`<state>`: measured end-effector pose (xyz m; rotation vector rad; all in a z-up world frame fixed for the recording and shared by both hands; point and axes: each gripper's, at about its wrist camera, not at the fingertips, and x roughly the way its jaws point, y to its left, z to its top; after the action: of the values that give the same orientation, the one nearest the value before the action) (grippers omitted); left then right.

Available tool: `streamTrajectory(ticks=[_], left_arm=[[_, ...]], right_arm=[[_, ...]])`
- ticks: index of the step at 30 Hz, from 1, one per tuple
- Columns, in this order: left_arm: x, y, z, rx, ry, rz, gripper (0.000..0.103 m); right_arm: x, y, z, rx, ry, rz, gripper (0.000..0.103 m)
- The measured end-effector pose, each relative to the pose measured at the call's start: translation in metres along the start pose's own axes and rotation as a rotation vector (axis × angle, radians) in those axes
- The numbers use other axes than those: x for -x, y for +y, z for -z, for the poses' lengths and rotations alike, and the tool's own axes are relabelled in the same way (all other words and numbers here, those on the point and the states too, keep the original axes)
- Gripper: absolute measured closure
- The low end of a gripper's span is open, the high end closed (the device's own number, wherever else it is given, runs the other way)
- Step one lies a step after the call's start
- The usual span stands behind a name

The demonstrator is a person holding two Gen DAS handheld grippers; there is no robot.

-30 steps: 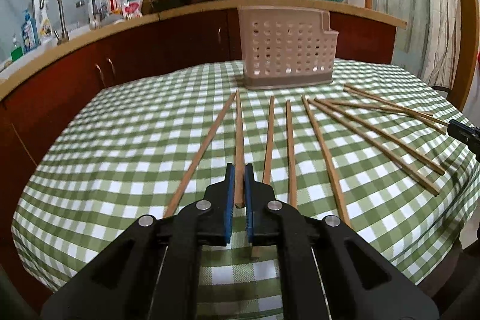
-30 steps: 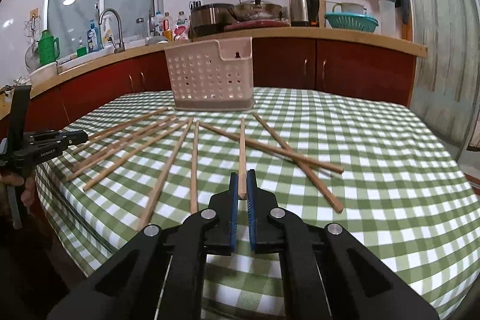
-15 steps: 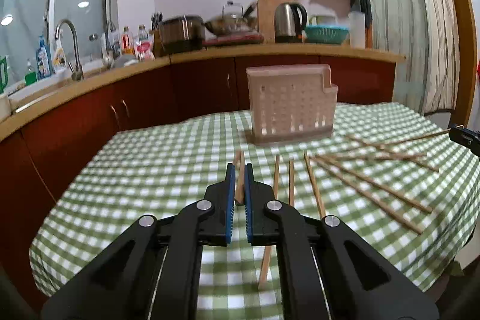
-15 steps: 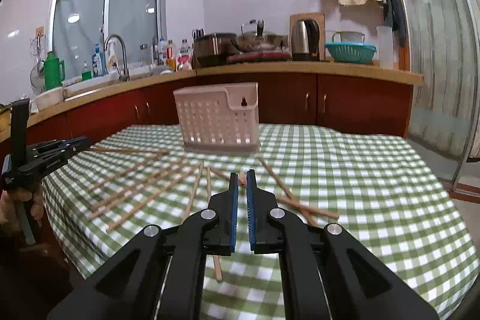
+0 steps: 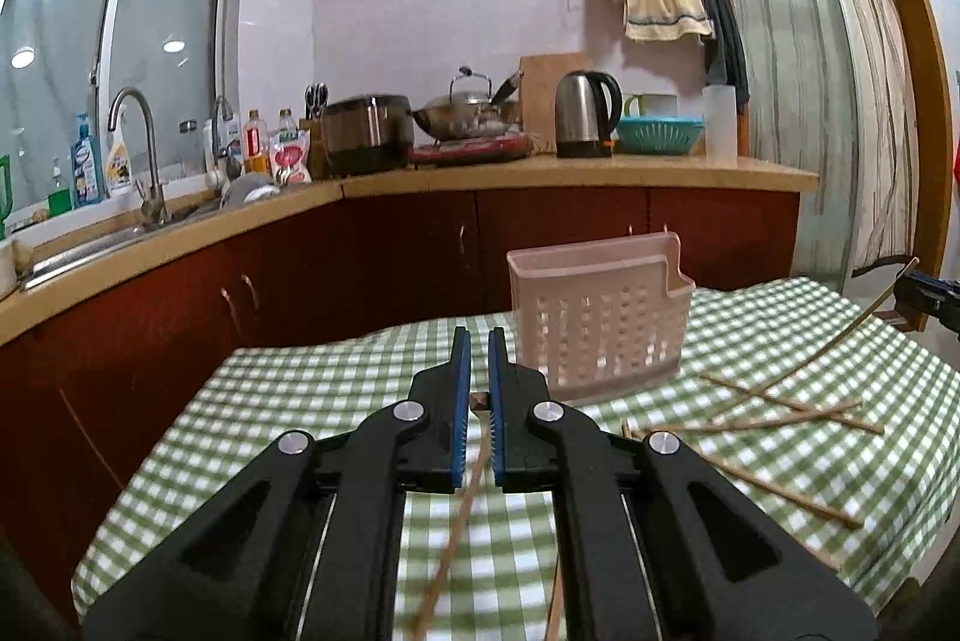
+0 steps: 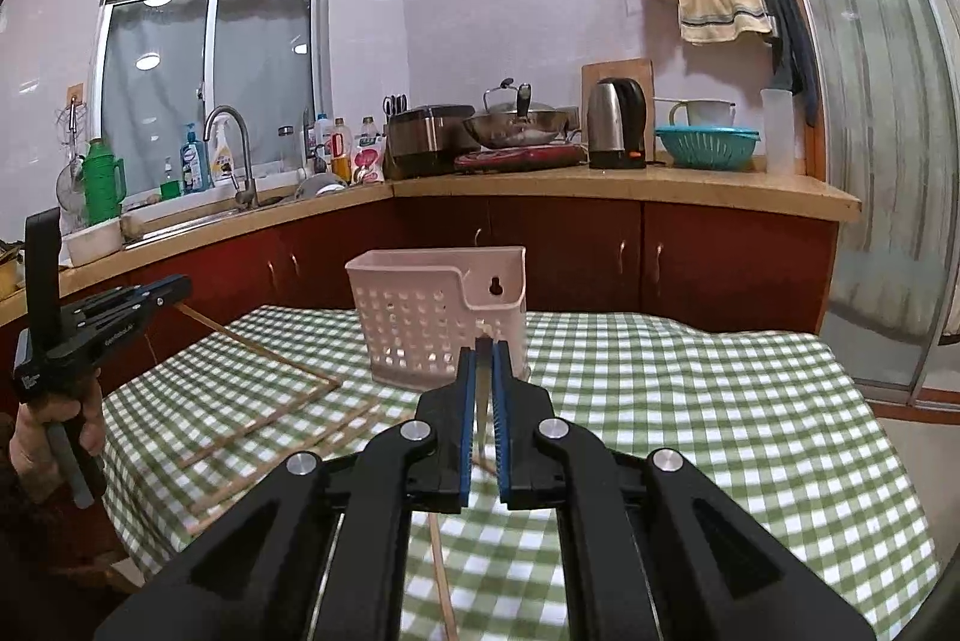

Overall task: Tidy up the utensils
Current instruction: 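Lift the held chopsticks upright with both tools and carry them toward the utensil holder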

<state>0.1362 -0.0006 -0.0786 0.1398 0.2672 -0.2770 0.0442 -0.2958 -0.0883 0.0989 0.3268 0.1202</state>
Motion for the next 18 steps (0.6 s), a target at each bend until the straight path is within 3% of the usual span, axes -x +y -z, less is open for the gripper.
streamTrajectory(ticks=[10, 18], left_arm=[[-0.041, 0.01, -0.04, 0.018, -0.06, 0.015, 0.097], [-0.066, 0.011, -0.045, 0.041, -0.035, 0.04, 0.096]], right_arm=[[-0.035, -0.008, -0.032, -0.023, -0.021, 0.001, 0.097], [-0.057, -0.011, -0.045, -0.025, -0.015, 0.002, 0.096]])
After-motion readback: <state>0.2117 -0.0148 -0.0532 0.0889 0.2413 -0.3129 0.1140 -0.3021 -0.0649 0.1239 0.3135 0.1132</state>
